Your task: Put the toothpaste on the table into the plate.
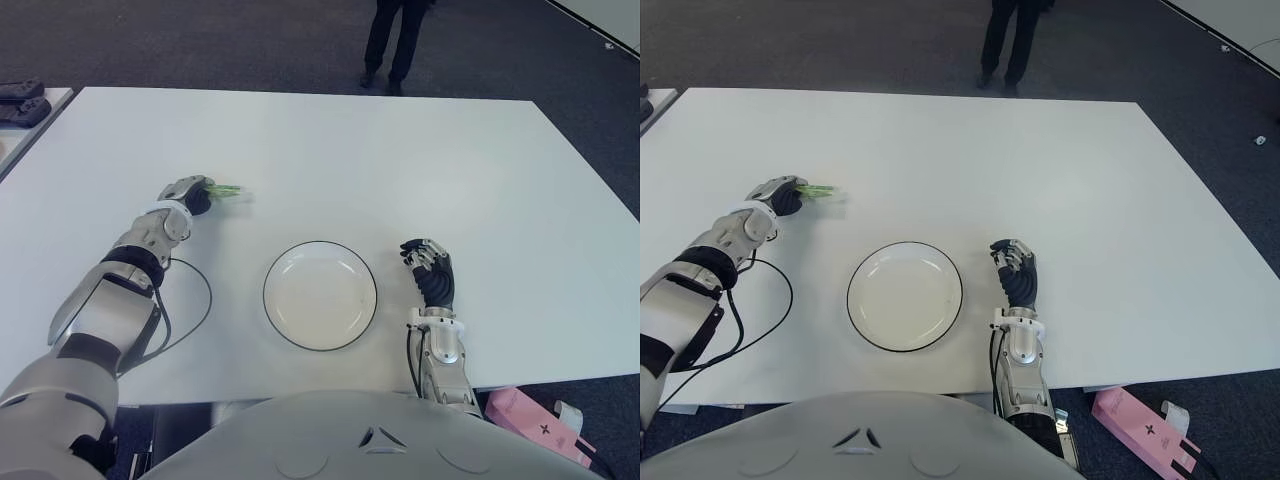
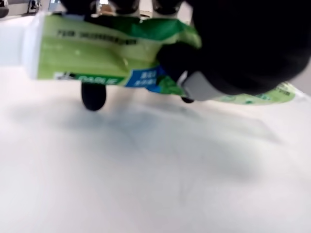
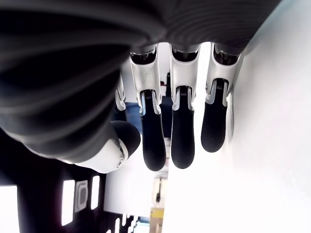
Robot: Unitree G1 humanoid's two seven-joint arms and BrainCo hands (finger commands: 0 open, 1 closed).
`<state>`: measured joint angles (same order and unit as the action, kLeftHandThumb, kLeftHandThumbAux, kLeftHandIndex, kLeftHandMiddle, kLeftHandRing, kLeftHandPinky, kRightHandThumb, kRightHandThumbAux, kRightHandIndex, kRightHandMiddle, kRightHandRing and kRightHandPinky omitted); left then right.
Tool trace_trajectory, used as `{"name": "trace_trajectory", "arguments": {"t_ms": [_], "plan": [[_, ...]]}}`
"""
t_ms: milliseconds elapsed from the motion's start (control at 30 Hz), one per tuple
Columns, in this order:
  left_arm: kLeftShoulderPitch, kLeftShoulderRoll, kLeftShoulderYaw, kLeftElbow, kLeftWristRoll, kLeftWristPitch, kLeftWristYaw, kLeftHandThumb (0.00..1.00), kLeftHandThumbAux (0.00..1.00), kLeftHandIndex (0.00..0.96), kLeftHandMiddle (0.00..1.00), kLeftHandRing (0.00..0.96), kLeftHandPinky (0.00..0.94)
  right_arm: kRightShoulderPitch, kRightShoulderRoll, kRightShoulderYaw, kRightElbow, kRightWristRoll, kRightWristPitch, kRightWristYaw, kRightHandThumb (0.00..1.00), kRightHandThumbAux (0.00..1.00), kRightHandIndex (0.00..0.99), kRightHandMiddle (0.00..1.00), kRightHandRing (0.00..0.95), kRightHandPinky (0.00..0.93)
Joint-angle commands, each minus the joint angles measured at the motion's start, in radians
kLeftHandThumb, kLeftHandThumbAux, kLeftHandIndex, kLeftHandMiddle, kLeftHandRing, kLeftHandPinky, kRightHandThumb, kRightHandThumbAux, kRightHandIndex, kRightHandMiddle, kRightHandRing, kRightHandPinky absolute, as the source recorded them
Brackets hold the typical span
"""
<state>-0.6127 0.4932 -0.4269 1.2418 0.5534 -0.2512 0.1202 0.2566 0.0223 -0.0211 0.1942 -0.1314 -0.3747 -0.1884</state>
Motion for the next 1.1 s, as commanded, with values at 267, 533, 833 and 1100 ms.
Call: {"name": "trace_trajectory", "arguments": {"t_ms": [267, 533, 833, 1100], "plan": [[0.106, 0.052, 0.052, -0.154, -0.032, -0.151, 0.046, 0.842, 0.672, 0.419, 0.574, 0.762, 0.762, -0.001, 0.001, 0.0, 0.035, 0.004, 0.013, 0.002, 0.71, 0.728, 0.427, 0.474, 0.458, 0.454], [0.205, 0.107, 0.1, -0.424, -0.04, -0.169, 0.057, 0.843, 0.672, 0.422, 0.573, 0.8, 0.802, -0.006, 0.001, 0.001, 0.048, 0.005, -0.005, 0.003, 0.71, 0.727, 0.427, 0.476, 0.461, 0.459], [0.341, 0.103, 0.178, -0.767, -0.04, -0.143, 0.063, 0.843, 0.671, 0.424, 0.566, 0.838, 0.846, -0.009, 0.004, 0.006, 0.05, 0.007, -0.016, 0.009, 0.71, 0.727, 0.427, 0.473, 0.46, 0.456], [0.434, 0.062, 0.222, -1.016, -0.044, -0.166, 0.065, 0.843, 0.671, 0.424, 0.562, 0.872, 0.872, -0.01, 0.007, 0.009, 0.047, 0.003, -0.012, 0.011, 0.71, 0.728, 0.427, 0.466, 0.452, 0.448]]}}
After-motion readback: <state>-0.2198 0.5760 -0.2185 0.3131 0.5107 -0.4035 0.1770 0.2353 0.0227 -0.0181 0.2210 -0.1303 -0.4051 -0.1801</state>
